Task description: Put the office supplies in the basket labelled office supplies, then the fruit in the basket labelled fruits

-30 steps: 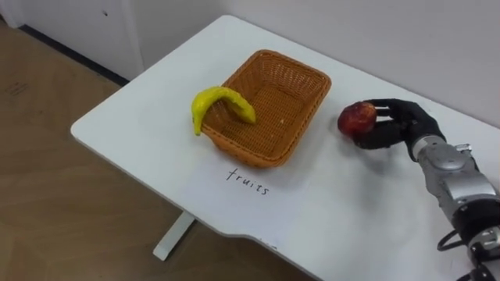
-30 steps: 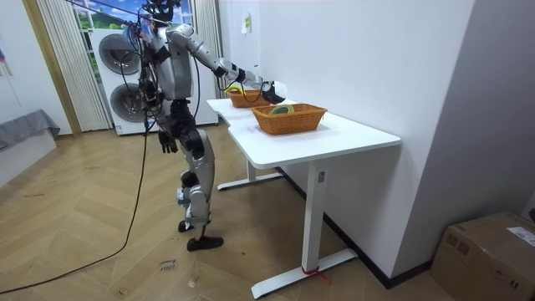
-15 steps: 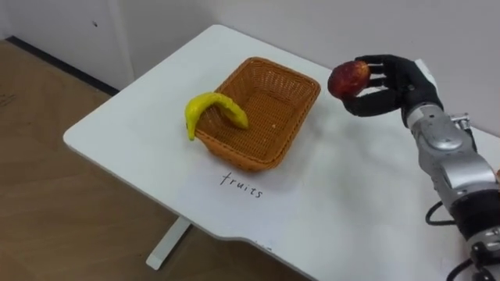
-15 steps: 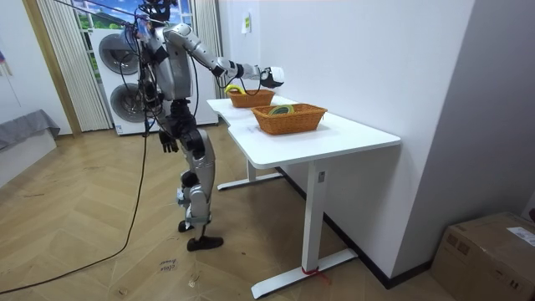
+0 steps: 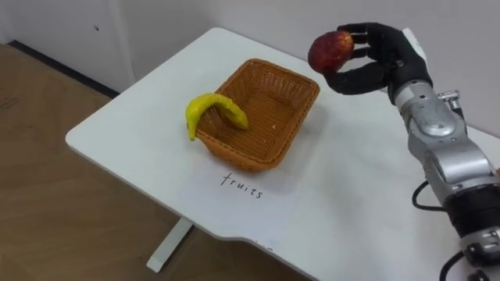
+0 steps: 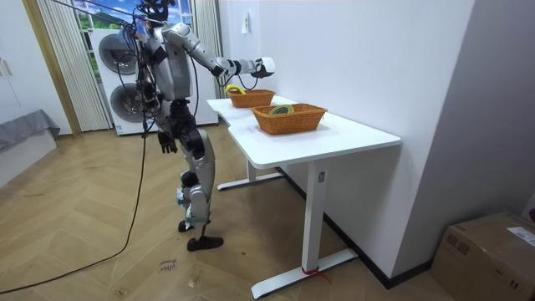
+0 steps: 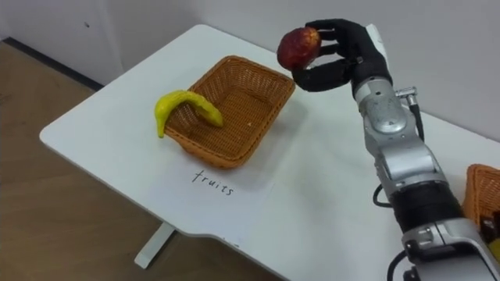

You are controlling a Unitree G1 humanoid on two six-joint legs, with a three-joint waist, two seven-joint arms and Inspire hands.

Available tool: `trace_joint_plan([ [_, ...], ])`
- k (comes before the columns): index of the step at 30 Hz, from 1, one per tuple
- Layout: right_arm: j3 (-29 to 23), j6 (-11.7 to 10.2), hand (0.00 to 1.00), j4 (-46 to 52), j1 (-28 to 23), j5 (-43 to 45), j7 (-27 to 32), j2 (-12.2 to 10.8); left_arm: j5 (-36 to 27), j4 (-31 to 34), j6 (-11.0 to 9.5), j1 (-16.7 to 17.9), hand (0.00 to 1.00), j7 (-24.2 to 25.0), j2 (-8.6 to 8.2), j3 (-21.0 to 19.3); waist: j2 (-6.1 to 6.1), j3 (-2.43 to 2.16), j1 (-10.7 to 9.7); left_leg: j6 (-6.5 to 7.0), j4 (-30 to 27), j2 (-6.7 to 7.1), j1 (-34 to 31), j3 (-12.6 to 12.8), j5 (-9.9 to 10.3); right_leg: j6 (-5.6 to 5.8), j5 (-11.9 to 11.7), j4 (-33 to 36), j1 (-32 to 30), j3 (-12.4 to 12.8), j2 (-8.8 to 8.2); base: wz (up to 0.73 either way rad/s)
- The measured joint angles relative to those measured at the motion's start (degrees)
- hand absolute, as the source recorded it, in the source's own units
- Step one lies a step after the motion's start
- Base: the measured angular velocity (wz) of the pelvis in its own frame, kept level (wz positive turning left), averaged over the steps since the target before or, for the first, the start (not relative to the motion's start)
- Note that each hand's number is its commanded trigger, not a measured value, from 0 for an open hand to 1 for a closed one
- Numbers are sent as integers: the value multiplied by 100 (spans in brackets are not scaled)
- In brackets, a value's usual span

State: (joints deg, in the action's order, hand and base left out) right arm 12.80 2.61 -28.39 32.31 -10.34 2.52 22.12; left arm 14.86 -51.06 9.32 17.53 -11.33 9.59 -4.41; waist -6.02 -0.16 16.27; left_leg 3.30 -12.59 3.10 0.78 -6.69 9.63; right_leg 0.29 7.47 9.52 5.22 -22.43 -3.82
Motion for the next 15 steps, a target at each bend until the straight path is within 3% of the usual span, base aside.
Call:
trace_joint_plan([
  [6, 37, 13, 100, 7, 1, 523, -154, -219, 2, -2, 37, 6, 0, -47, -10, 3, -114, 33, 153, 2, 0, 37, -11, -135, 1, 17, 16, -80, 70, -111, -6, 11],
  [8, 57, 16, 100, 7, 4, 654, -154, -264, 3, -2, 39, 1, 0, -46, -11, 3, -112, 35, 207, 8, 0, 46, -9, -152, 5, 22, 14, -79, 79, -122, -10, 7],
  [11, 156, 23, 100, 0, 7, 663, -138, -269, 5, -2, 46, -7, 0, -46, -9, 3, -87, 86, 327, 14, -1, 46, -10, -151, 10, 27, 11, -75, 78, -125, -14, 0],
  [15, 440, 193, 100, -38, 7, 787, -149, -290, 4, -4, 119, -20, 0, -47, -12, 9, -60, 126, 433, 19, 14, 46, -15, -148, 17, 27, 10, -71, 60, -136, -17, 0],
])
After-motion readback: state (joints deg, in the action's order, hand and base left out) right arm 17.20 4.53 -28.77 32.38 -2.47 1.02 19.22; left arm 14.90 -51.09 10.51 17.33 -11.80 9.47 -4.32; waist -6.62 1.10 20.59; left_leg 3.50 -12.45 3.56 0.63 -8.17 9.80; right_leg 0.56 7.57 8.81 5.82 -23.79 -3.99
